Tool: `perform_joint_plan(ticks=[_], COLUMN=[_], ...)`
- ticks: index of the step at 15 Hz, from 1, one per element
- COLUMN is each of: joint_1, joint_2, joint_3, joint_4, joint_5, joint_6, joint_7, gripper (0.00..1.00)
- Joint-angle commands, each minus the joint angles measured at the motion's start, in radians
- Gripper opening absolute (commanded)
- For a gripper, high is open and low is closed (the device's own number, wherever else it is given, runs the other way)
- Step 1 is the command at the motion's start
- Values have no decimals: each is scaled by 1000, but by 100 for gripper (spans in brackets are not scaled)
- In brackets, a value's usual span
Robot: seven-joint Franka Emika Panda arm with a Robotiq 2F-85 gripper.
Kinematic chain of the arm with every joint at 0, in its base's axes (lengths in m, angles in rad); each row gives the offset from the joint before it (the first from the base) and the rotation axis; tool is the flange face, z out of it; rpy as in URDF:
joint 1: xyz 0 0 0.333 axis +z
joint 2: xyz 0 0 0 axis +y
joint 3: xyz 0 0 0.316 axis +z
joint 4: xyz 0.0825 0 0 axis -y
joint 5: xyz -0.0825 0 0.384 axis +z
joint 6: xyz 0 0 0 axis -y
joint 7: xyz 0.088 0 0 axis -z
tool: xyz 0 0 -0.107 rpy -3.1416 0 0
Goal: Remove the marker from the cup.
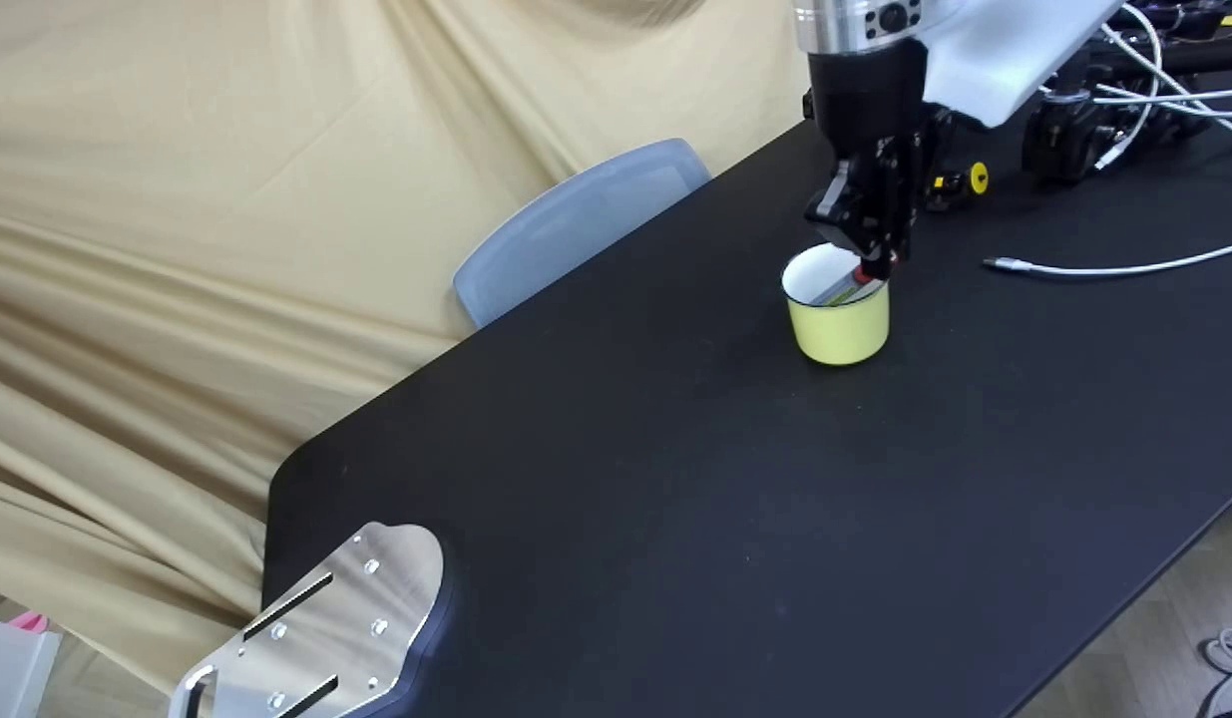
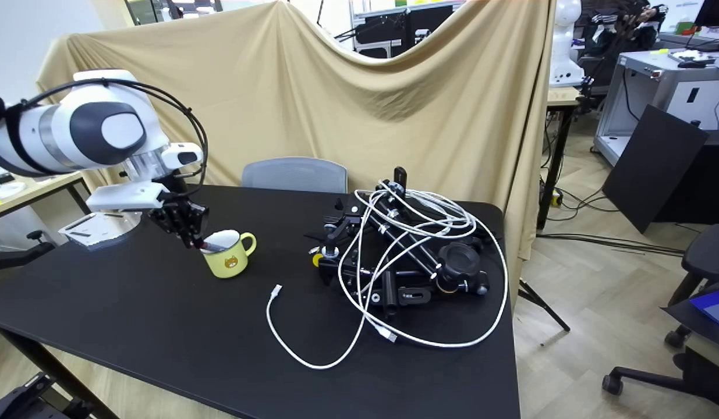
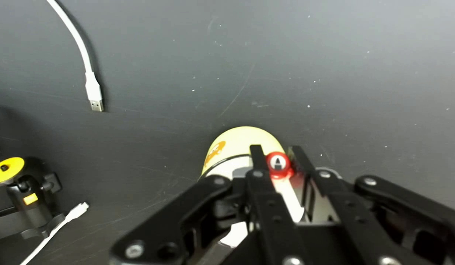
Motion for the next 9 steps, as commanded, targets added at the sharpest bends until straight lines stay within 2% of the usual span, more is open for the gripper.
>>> perform_joint_plan(ticks=[1,5,9], joint_1=[10,2,-39], joint_2=[-142,-259,-339], joint_3=[0,0,1], joint_4=[-48,-71,-103], joint_5=[4,-47,-143], joint_6=[-93,-157,-156], joint_7=[-12,25,100], gripper=[5,5,5])
